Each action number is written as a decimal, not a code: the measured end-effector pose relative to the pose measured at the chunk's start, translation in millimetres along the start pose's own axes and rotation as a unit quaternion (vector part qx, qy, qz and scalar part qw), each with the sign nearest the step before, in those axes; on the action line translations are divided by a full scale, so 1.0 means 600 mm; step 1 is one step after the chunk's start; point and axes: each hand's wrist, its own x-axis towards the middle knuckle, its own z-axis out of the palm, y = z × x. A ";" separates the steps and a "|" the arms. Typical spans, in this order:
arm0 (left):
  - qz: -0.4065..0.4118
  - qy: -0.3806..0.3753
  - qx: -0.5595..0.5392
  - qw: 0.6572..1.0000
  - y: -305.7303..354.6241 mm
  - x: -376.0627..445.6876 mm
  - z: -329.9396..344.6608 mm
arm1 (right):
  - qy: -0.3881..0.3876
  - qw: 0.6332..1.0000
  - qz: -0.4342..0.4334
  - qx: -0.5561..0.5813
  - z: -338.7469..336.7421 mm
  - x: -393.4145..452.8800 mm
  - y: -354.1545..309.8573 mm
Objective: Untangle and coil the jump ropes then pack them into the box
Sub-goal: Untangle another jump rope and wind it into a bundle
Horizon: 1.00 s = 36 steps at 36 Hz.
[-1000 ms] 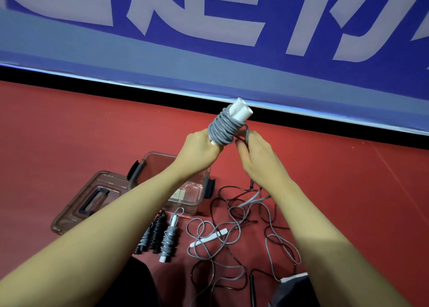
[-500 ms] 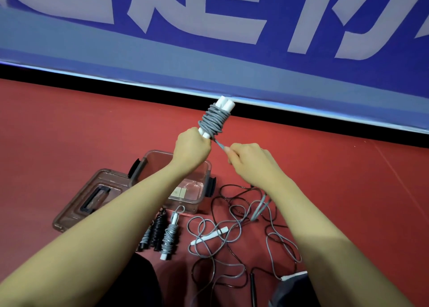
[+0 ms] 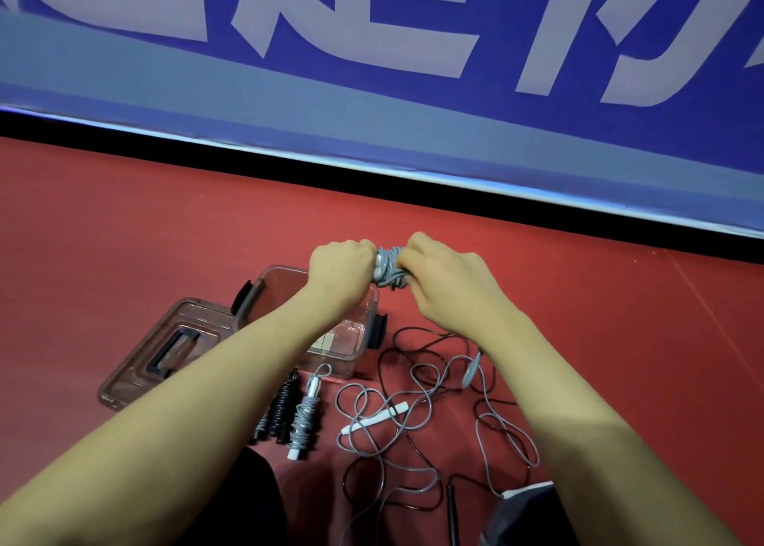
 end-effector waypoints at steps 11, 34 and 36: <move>0.189 0.098 0.012 0.977 -0.001 -0.002 -0.008 | 0.002 0.988 0.102 0.120 0.011 0.006 0.013; 0.422 0.255 -0.143 0.858 -0.011 -0.003 -0.012 | 0.000 0.987 0.160 0.022 0.009 0.000 0.033; 0.398 0.239 -0.175 0.869 -0.012 -0.005 -0.011 | 0.005 0.986 0.163 0.016 0.007 0.001 0.032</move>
